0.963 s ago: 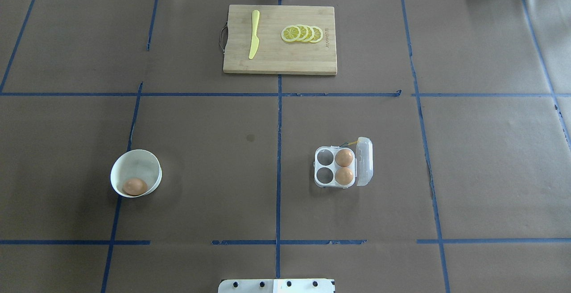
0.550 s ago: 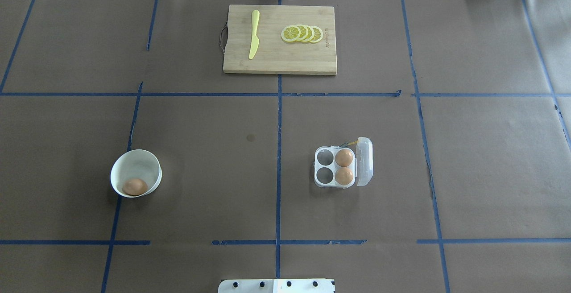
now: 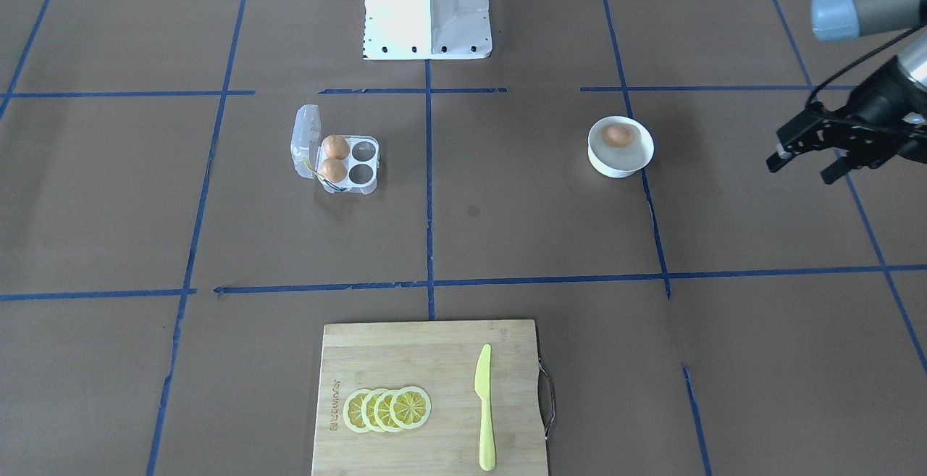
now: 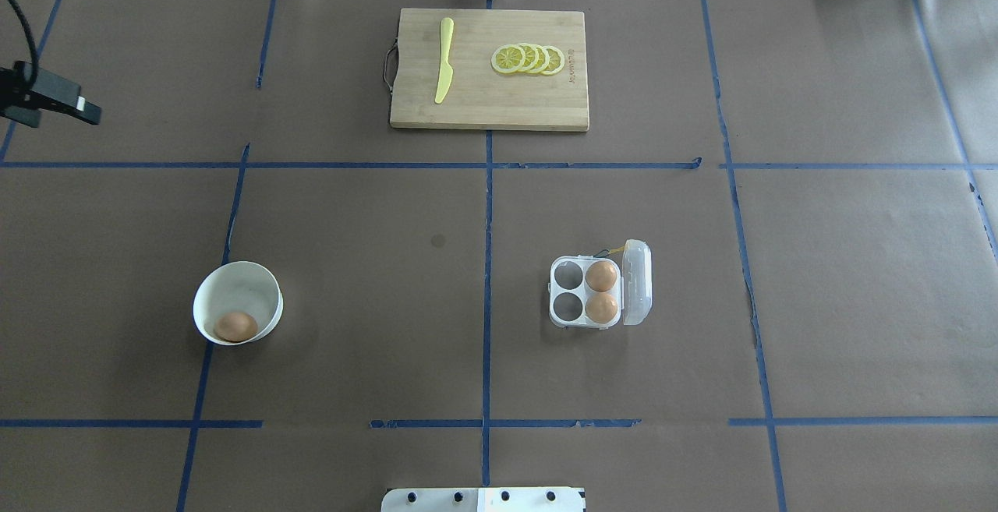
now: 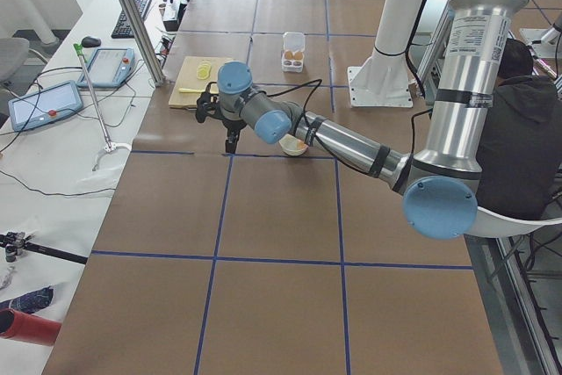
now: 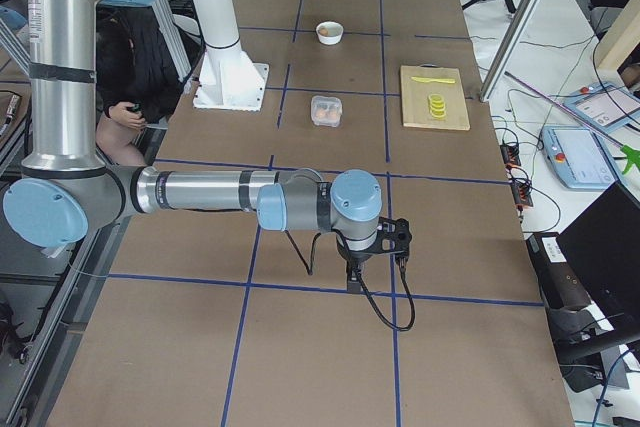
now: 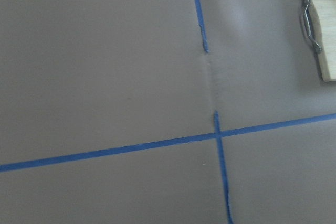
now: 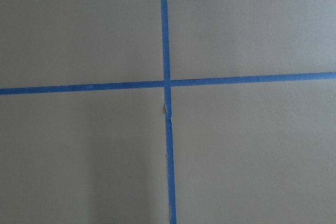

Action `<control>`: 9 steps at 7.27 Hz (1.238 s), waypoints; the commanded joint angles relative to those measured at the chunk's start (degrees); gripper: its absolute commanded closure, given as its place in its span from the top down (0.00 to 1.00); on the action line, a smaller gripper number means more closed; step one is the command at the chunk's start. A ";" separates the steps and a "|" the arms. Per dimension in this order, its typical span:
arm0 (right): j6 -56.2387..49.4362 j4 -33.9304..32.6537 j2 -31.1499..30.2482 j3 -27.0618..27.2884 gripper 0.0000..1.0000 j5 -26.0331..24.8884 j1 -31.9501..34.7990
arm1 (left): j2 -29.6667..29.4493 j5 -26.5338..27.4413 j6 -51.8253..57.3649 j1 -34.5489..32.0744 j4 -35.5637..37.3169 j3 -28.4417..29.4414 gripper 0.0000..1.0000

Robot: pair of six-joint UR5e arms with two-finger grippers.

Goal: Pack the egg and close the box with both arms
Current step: 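Move the left gripper down over the white bowl toward the egg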

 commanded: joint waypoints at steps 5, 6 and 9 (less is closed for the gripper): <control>0.47 0.12 0.21 -0.18 1.00 0.42 -0.40 | 3.76 23.65 -37.44 27.56 0.35 -7.58 0.99; 0.55 0.12 0.21 -0.09 1.00 1.03 -0.40 | 2.54 24.62 -37.71 28.36 0.52 -6.27 0.99; 0.56 0.12 0.21 -0.18 1.00 1.65 -0.40 | 1.91 27.88 -37.45 33.19 0.61 -4.15 0.99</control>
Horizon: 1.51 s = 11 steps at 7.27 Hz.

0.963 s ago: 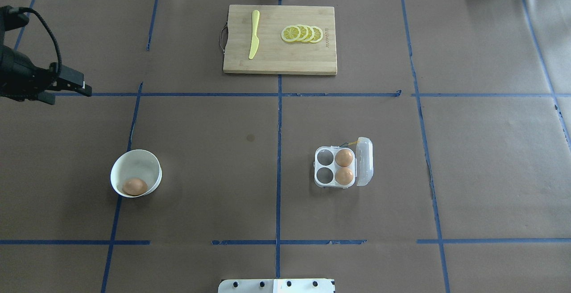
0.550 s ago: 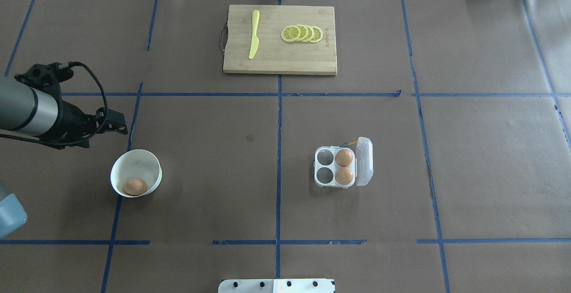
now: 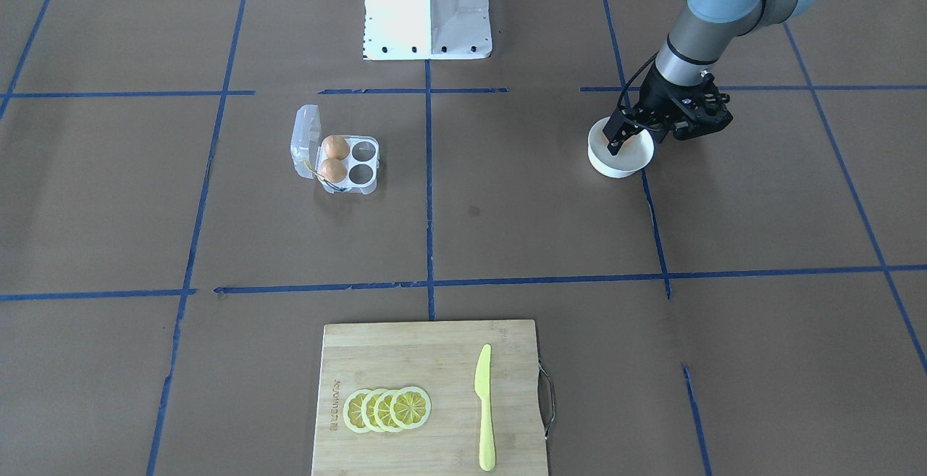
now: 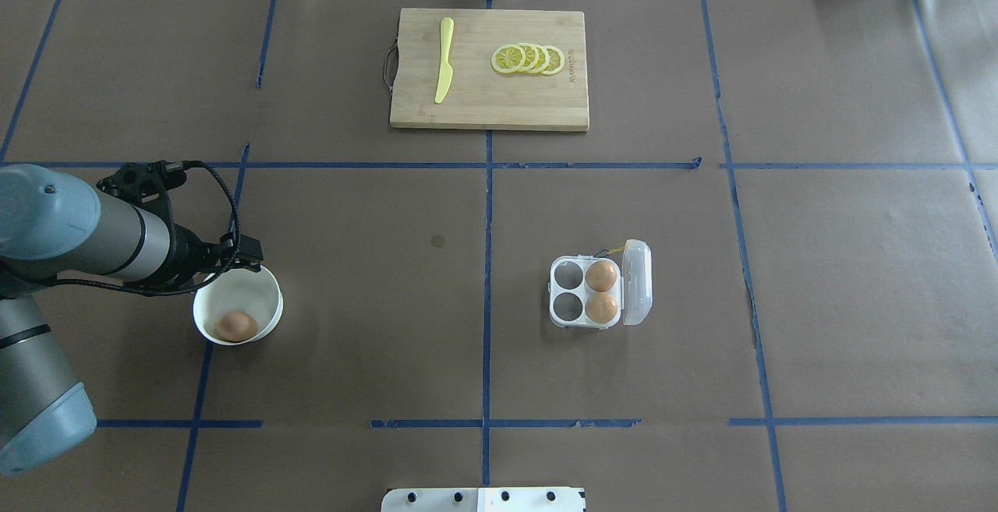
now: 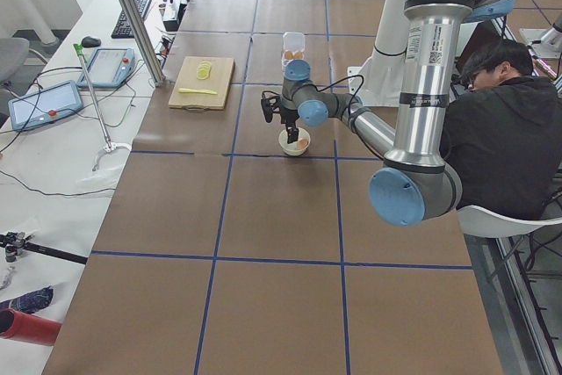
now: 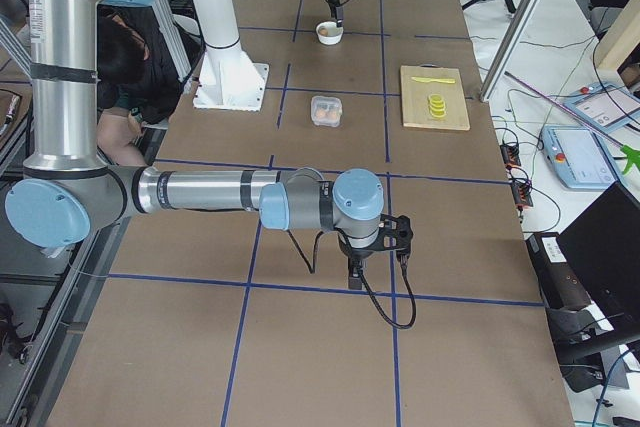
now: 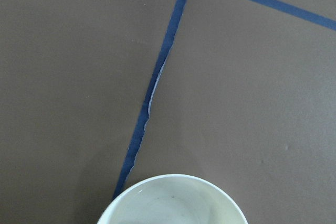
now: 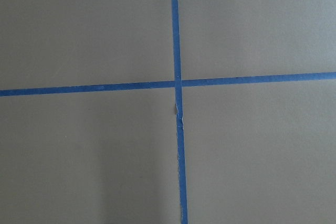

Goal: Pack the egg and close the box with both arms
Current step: 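Move the left gripper down over the white bowl toward the egg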

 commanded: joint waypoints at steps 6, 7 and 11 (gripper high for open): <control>0.00 0.00 0.00 0.05 1.00 0.13 0.00 | -0.06 1.45 0.01 4.24 0.25 0.67 0.89; 0.00 0.00 0.00 0.05 1.00 0.13 0.00 | -0.14 1.45 0.01 5.29 2.95 0.50 0.89; 0.00 0.00 0.00 -0.04 1.00 0.04 0.00 | -0.23 2.94 0.01 6.35 5.00 0.23 0.88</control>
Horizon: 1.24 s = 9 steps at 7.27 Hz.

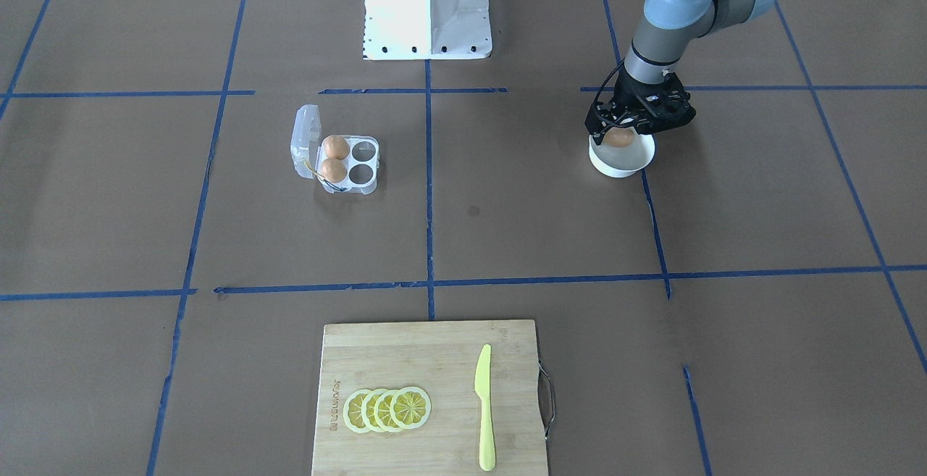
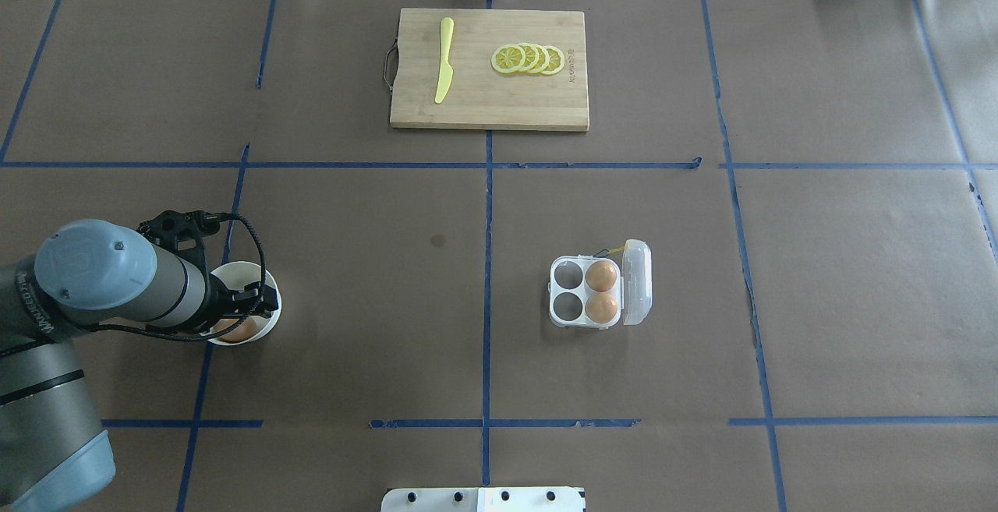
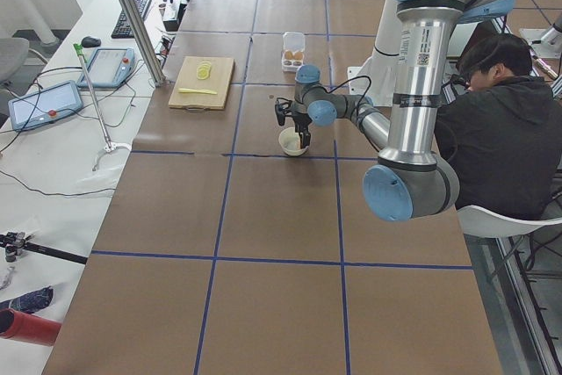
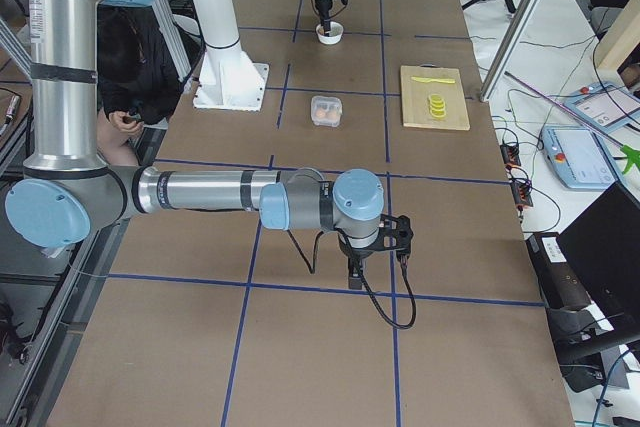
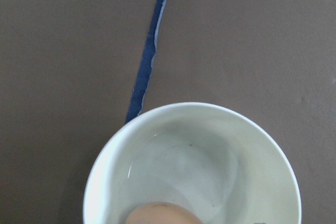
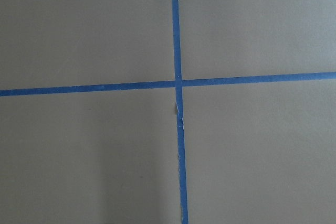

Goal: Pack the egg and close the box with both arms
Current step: 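Close the left gripper on the brown egg inside the white bowl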

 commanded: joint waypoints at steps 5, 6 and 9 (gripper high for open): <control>0.09 0.00 0.00 0.00 1.00 0.00 0.00 | -2.28 0.08 0.09 1.17 4.05 0.09 0.78; 0.00 0.00 0.00 0.00 1.00 0.08 0.00 | -2.81 0.08 0.09 1.25 4.94 0.09 0.78; 0.09 0.00 0.09 0.17 1.00 0.08 0.00 | -2.82 0.08 0.18 1.43 4.95 0.61 0.78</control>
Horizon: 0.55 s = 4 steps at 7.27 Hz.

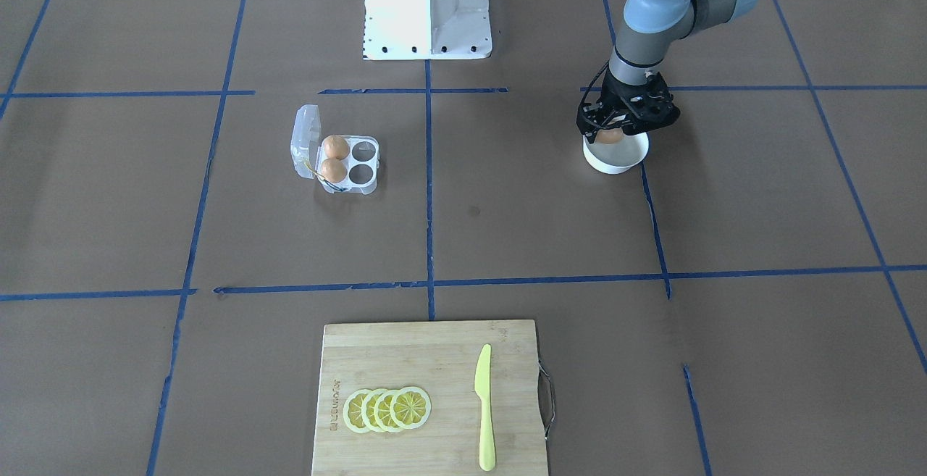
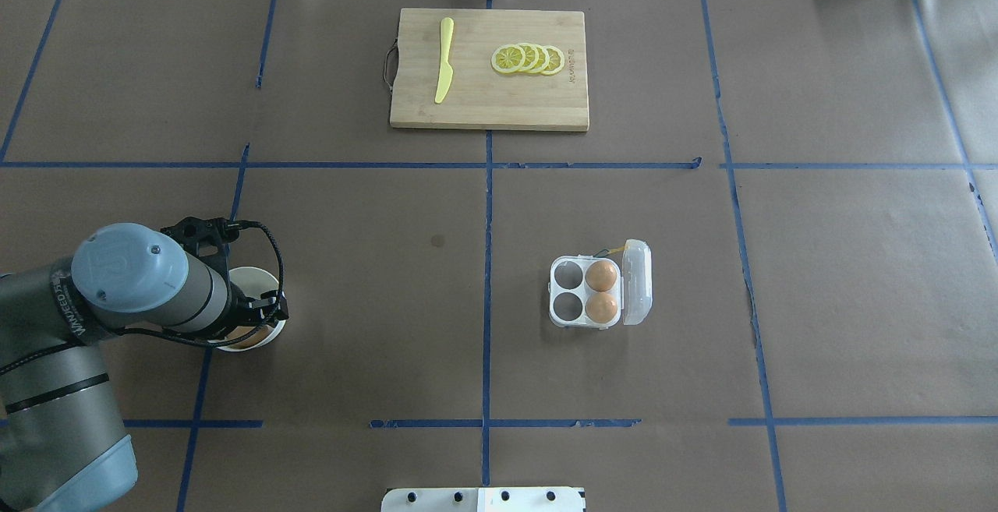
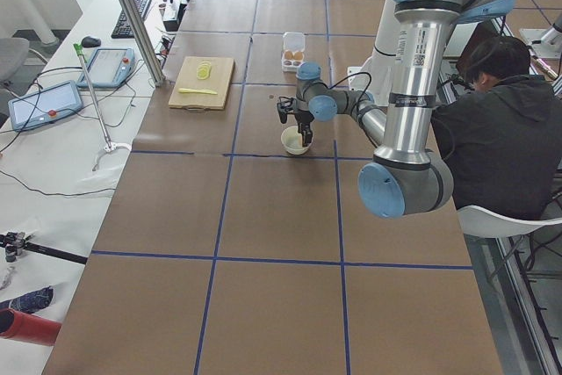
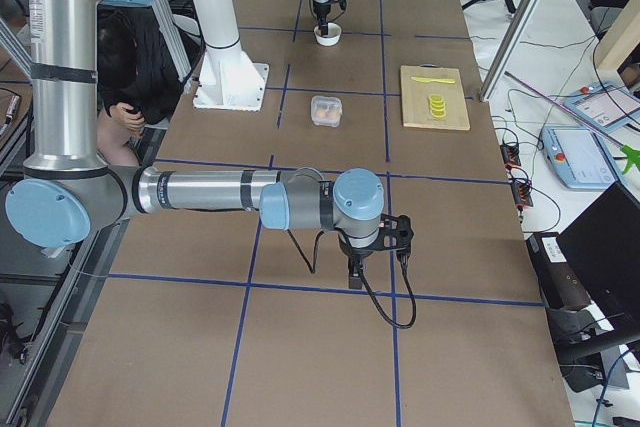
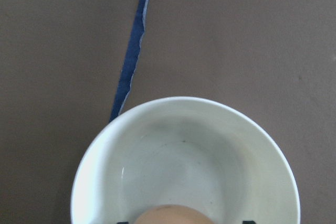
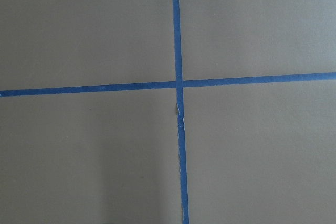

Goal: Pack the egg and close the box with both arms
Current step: 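Close the left gripper on the brown egg inside the white bowl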

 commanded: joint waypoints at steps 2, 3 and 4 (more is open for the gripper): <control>0.03 0.00 0.21 0.09 1.00 0.00 0.00 | -0.04 0.00 0.07 0.44 0.16 0.20 0.78; 0.03 0.00 0.21 0.09 1.00 0.00 0.00 | 0.04 0.00 0.07 0.88 0.16 0.20 0.78; 0.03 0.00 0.30 0.18 1.00 0.00 0.00 | 0.04 0.00 0.07 1.15 0.33 0.11 0.78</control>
